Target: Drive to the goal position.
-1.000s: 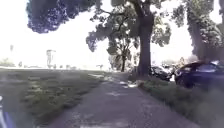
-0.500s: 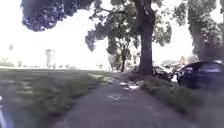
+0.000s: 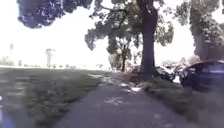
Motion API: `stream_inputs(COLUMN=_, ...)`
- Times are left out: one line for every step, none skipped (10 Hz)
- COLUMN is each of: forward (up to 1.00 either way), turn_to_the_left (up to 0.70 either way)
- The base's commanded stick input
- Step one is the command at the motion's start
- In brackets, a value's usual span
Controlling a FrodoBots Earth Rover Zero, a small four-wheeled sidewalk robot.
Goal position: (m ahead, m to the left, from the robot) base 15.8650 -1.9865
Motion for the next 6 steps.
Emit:
stream_inputs(forward=0.70, turn_to_the_left=0.00)
stream_inputs(forward=0.70, turn_to_the_left=-0.14)
stream_inputs(forward=0.70, turn_to_the_left=-0.15)
stream_inputs(forward=0.70, turn_to_the_left=0.00)
stream_inputs(forward=0.70, turn_to_the_left=0.00)
stream_inputs(forward=0.70, turn_to_the_left=0.00)
